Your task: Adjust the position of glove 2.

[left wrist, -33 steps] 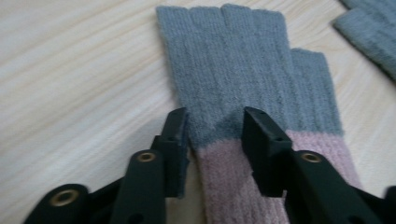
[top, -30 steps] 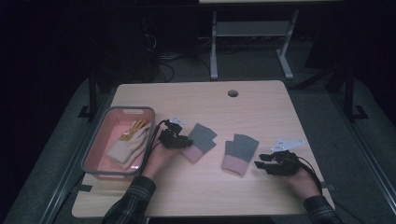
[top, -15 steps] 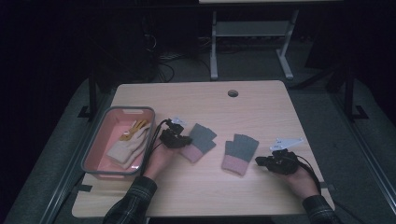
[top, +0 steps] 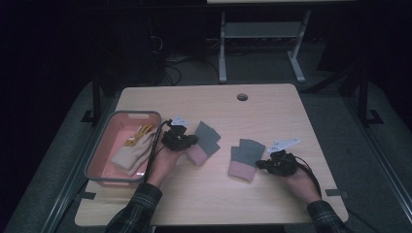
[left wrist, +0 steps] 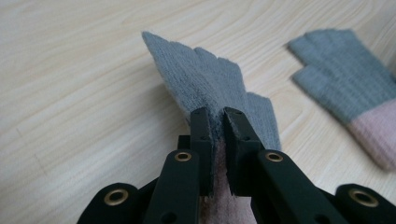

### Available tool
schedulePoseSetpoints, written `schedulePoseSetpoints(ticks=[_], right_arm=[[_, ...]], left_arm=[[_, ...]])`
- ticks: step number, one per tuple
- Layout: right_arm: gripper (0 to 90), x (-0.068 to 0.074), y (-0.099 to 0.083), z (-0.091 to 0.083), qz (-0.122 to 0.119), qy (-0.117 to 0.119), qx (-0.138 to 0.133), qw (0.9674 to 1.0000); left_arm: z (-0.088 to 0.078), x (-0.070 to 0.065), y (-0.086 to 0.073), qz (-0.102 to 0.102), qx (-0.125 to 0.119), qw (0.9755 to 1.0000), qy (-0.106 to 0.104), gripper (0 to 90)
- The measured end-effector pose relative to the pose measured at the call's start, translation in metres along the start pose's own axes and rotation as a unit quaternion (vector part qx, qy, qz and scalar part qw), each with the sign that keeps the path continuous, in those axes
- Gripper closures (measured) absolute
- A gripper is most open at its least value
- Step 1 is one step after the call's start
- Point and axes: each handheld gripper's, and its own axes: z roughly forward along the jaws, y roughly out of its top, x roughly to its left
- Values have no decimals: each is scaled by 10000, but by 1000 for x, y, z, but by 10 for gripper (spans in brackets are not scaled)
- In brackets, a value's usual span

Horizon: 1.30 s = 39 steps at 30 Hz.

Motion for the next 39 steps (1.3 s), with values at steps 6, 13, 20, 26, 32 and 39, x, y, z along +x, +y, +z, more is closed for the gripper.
schedulePoseSetpoints(ticks=[6, 13, 20, 26, 32, 39], right_arm=[[900, 9, 12, 12, -100, 113, -24, 9999], [900, 16, 21, 21, -213, 214, -3, 9995], [900, 23, 24, 26, -269, 316, 41, 9991], [900, 28, 28, 32, -308, 405, 42, 9987], [900, 37, 35, 39, -430, 498, 64, 9978], [900, 42, 38, 45, -480, 566, 56, 9972]], left_arm=[[1, -8, 2, 72, -34, 10000, -52, 826], [3, -12, 5, 95, -102, 9999, -48, 825], [2, -16, 7, 133, -177, 9996, -146, 825], [1, -21, 10, 233, -276, 9991, -205, 825], [2, -27, 11, 344, -296, 9986, -289, 825], [-1, -34, 14, 468, -404, 9969, -478, 824]])
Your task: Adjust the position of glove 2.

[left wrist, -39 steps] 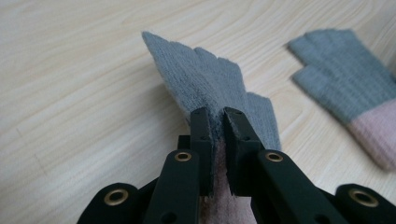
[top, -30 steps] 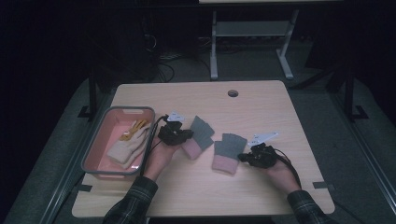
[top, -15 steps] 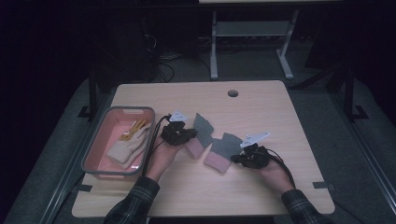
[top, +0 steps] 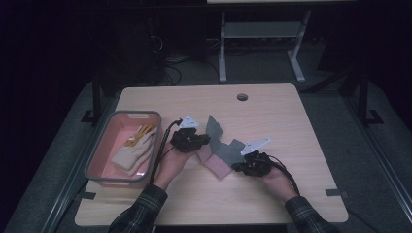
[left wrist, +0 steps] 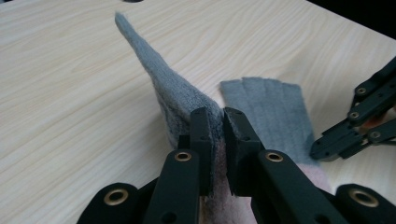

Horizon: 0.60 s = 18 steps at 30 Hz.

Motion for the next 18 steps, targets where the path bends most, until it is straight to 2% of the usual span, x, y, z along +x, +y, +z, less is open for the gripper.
schedulePoseSetpoints(ticks=[4, 8, 13, 14, 18], right_arm=[[900, 0, 0, 0, 2, 8, 2, 10000], [900, 1, 0, 0, 16, 10, 14, 10000], [900, 0, 0, 0, 7, 22, 3, 10000], [900, 0, 0, 0, 12, 24, 3, 10000], [900, 1, 0, 0, 13, 20, 5, 10000]], left_arm=[[2, -9, 2, 65, -20, 9999, -118, 824], [5, -19, 3, 215, 11, 9995, -237, 824], [13, -33, 4, 439, 172, 9981, -400, 823], [15, -36, 3, 404, 168, 9981, -426, 823], [21, -42, 1, 494, 252, 9971, -513, 818]])
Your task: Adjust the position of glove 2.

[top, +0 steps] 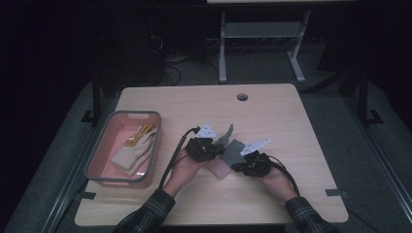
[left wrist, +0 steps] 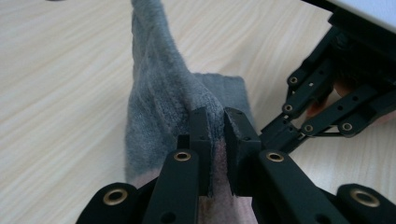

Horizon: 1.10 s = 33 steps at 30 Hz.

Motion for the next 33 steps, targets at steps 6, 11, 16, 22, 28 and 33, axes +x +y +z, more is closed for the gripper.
schedulePoseSetpoints(ticks=[6, 11, 16, 22, 28, 33], right_arm=[[900, 0, 0, 0, -1, 8, 2, 10000], [900, -1, -2, -3, 24, 13, -19, 10000], [900, -1, -4, -9, 54, 0, -41, 10000], [900, -6, -8, -13, 158, -75, -54, 9998], [900, -8, -8, -10, 140, -105, -22, 9998], [900, -8, -8, -8, 132, -73, 4, 9999]], left_arm=[[3, -5, 0, -8, -77, 9999, -114, 771], [-1, -6, 3, -51, -228, 9995, -190, 752], [-5, -2, 2, 0, -132, 9999, -67, 893], [2, 22, -4, -133, 129, 9994, 308, 895], [19, 31, 2, -116, 272, 9994, 198, 889], [34, 15, 10, 46, 362, 9993, -112, 772]])
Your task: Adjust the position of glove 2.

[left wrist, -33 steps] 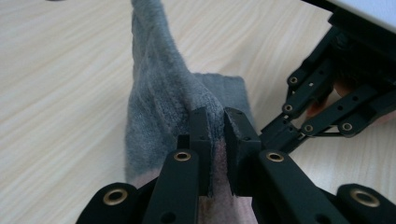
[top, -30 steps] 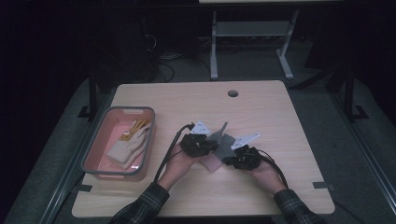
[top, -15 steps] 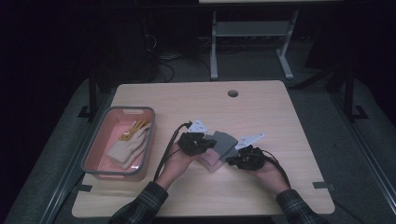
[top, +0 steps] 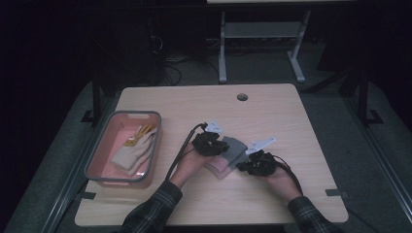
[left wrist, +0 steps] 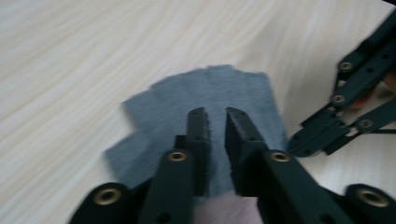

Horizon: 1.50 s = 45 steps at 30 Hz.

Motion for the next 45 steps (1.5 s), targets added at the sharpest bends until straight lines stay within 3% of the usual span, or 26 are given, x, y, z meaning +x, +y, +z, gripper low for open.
schedulePoseSetpoints(ticks=[4, 6, 9, 13, 16, 22, 27, 33, 36, 39, 43, 45], right_arm=[[900, 1, 0, 0, 5, 9, 16, 10000], [900, 1, 0, 0, 8, 12, 13, 10000], [900, 1, 0, 0, -11, 2, 29, 10000], [900, 0, -1, -1, 51, 10, 29, 10000], [900, 0, -1, -1, 43, 11, 19, 10000], [900, 1, -1, -1, 38, 22, 11, 10000], [900, 1, -1, -1, 34, 19, 12, 10000], [900, 1, -1, -1, -5, 20, 8, 10000], [870, 1, -2, -3, -8, 20, 6, 10000], [813, 0, -5, -11, 14, 17, -88, 10000], [658, -8, -13, -27, 191, -158, -193, 9995], [549, -13, -20, -34, 338, -271, -199, 9989]], left_arm=[[12, -9, 4, 126, 151, 9997, -175, 659], [19, -12, 5, 65, 213, 9995, -233, 600], [27, -13, 3, 70, 364, 9991, -224, 586], [30, -13, 3, 265, 530, 9982, -78, 671], [28, -13, 3, 326, 548, 9980, -14, 842], [21, -16, 7, 326, 374, 9988, 27, 863], [16, -22, 12, 388, 205, 9990, -112, 863], [24, -24, 9, 376, 368, 9983, -236, 857], [20, -23, 10, 261, 253, 9989, -295, 767], [11, -22, 12, 313, 185, 9990, -241, 672], [5, -23, 7, 291, 244, 9993, -23, 610], [3, -20, 5, 256, 316, 9991, 94, 524]])
